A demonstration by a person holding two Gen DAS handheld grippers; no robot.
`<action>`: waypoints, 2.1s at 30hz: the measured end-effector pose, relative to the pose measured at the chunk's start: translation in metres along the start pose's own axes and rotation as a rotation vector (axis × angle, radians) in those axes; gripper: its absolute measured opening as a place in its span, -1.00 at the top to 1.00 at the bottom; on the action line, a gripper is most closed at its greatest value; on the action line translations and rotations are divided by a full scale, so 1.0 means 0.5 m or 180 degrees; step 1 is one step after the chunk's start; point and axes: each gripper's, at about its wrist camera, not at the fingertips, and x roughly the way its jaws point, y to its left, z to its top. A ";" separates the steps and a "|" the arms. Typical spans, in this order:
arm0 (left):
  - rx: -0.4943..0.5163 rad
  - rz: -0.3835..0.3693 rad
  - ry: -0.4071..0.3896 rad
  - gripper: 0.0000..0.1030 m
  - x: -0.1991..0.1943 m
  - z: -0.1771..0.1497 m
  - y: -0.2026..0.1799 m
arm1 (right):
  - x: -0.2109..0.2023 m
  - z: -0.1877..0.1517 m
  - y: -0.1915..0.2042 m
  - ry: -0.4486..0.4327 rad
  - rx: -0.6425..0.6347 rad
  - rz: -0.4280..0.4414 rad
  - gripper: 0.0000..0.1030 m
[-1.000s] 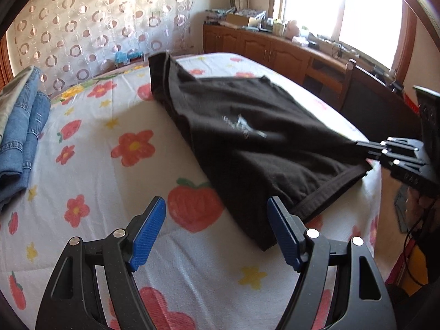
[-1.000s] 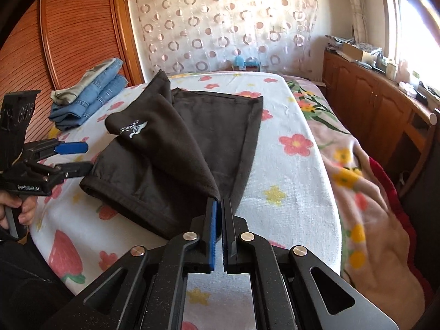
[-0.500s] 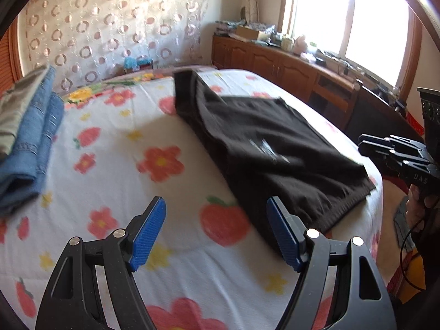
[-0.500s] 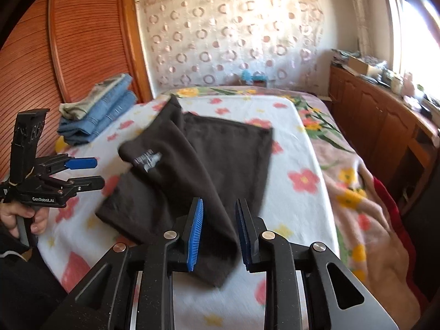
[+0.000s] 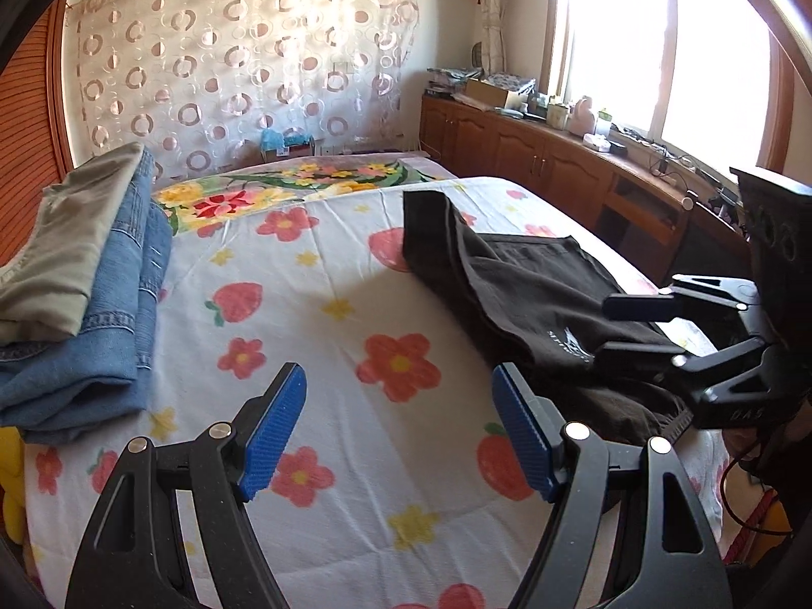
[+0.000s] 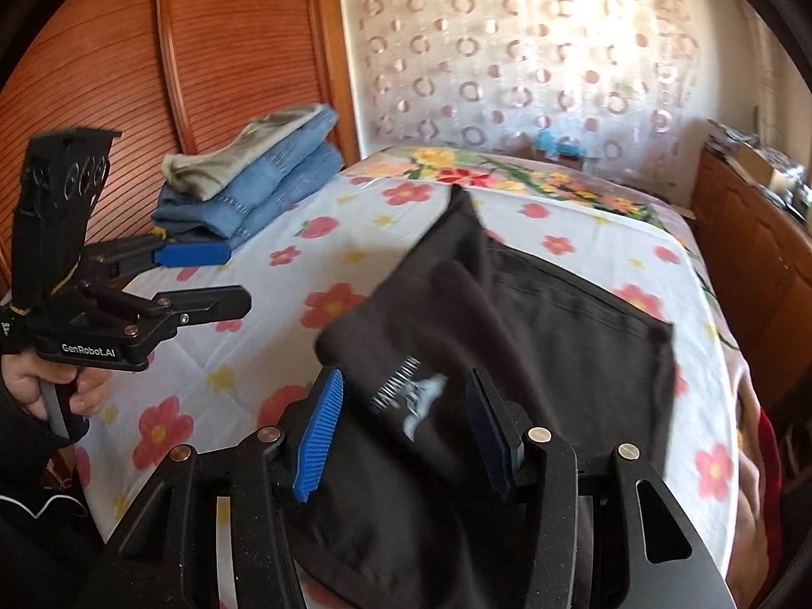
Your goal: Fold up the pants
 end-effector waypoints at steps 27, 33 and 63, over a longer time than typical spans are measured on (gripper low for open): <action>0.0087 -0.0122 0.0167 -0.49 0.080 0.037 0.012 | 0.065 0.083 -0.064 0.0187 -0.0049 0.0079 0.80; 0.0151 -0.0170 0.0232 -0.49 0.098 0.042 -0.008 | 0.055 0.079 -0.146 0.0129 0.0098 -0.0210 0.80; 0.0313 -0.0193 0.0367 -0.49 0.196 0.134 -0.033 | 0.130 0.079 -0.302 0.0548 0.0572 -0.0557 0.50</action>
